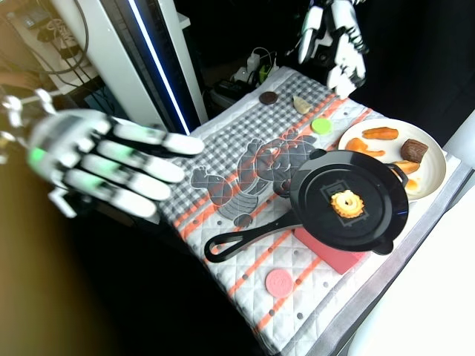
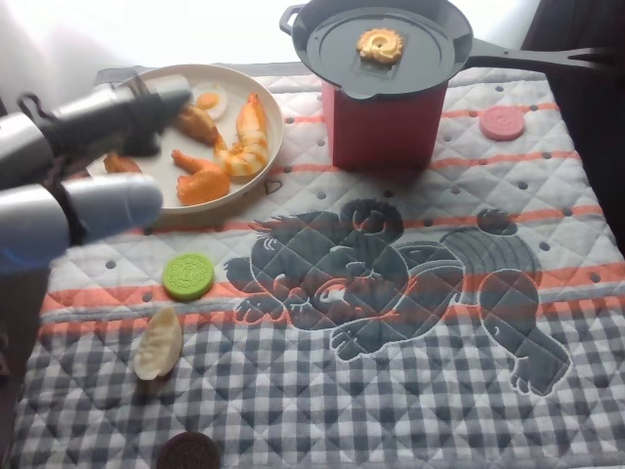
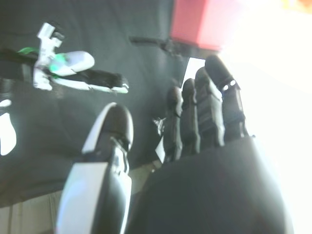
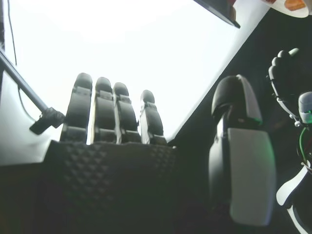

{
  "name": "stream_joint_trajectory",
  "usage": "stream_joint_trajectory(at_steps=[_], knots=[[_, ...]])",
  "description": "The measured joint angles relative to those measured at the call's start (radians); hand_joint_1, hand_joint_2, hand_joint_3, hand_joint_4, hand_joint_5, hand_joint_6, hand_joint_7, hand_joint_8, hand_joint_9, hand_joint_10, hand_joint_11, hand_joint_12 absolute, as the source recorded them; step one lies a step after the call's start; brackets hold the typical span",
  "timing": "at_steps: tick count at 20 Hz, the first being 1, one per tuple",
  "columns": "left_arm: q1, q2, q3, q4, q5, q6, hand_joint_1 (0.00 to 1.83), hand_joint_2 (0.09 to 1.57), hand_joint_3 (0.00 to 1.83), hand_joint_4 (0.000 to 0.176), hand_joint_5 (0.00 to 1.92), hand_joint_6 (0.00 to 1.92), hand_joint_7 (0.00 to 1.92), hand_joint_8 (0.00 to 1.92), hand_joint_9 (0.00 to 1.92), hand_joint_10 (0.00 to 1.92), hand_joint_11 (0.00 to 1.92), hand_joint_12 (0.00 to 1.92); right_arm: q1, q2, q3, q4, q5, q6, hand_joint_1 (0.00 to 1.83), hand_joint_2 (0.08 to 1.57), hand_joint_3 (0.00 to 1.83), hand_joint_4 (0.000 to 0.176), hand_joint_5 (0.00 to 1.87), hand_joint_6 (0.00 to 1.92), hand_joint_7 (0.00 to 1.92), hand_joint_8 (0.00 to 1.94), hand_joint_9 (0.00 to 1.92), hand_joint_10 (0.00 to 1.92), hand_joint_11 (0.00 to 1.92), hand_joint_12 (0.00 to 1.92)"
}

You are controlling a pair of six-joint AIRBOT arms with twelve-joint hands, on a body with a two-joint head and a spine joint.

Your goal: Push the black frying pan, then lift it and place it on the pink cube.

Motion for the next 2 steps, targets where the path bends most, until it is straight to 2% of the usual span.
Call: stream_joint_trajectory(at_steps=[1, 2], knots=[[0.001, 0.004, 0.0, -0.009, -0.025, 0.0, 0.33, 1.31, 0.0, 0.0, 0.0, 0.0, 0.0, 0.0, 0.0, 0.0, 0.0, 0.0, -0.035, 0.005, -0.012, 0.016, 0.052, 0.0, 0.63, 1.08, 0.0, 0.068, 0.0, 0.0, 0.0, 0.0, 0.0, 0.0, 0.0, 0.0], [0.005, 0.004, 0.0, -0.025, -0.044, 0.0, 0.33, 1.31, 0.0, 0.0, 0.0, 0.0, 0.0, 0.0, 0.0, 0.0, 0.0, 0.0, -0.064, 0.013, -0.025, 0.03, 0.08, 0.0, 0.65, 1.08, 0.0, 0.082, 0.0, 0.0, 0.0, 0.0, 0.0, 0.0, 0.0, 0.0]])
